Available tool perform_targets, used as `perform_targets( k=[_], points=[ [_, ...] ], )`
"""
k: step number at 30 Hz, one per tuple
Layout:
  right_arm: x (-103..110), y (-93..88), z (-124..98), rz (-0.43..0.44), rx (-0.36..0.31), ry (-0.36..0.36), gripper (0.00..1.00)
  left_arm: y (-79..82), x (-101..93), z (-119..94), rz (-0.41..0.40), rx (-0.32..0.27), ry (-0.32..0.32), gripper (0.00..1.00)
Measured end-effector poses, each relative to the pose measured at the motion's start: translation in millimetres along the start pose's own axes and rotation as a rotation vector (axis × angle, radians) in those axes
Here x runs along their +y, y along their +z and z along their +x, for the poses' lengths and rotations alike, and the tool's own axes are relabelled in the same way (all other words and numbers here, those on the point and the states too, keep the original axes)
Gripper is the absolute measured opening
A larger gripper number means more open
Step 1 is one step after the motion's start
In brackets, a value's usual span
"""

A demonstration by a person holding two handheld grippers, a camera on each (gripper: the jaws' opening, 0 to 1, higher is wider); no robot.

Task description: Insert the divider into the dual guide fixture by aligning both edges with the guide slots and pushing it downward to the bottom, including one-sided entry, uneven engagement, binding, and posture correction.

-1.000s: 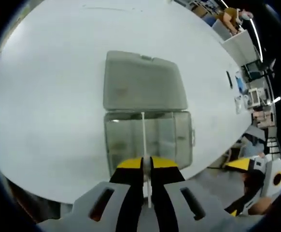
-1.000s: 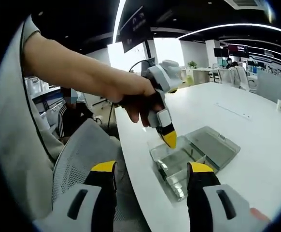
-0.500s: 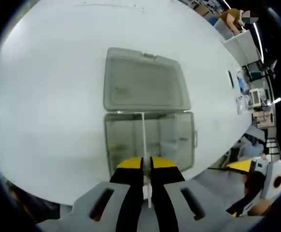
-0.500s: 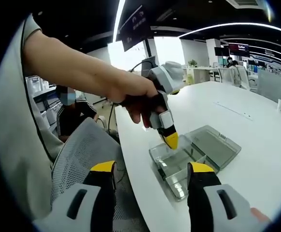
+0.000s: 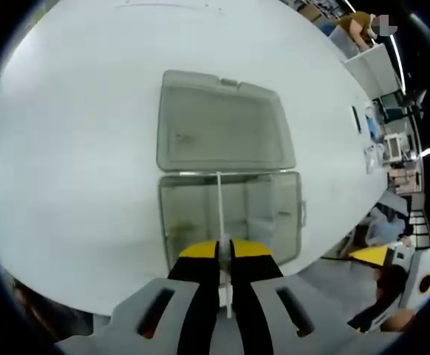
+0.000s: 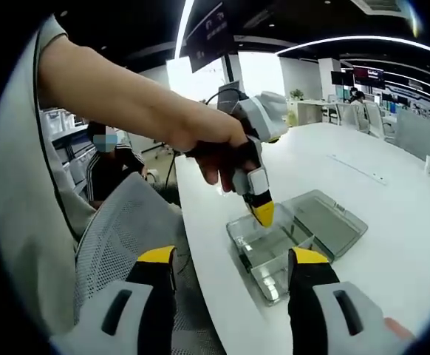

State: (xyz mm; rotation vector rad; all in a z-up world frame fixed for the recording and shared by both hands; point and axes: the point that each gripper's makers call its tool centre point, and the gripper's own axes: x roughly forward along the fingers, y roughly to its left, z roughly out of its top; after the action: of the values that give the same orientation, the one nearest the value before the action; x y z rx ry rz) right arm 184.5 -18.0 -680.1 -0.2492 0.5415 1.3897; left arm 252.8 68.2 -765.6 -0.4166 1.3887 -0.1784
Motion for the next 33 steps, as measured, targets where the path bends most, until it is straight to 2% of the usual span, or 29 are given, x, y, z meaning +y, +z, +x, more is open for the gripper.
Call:
perform_targets(
  k=[33],
  points=[
    [-3.2,-3.6,-0.9,0.02,-0.005,0.003,0.57,-2.2,2.5,9.4,-0.008,0.035,0.018,0.01]
  ],
)
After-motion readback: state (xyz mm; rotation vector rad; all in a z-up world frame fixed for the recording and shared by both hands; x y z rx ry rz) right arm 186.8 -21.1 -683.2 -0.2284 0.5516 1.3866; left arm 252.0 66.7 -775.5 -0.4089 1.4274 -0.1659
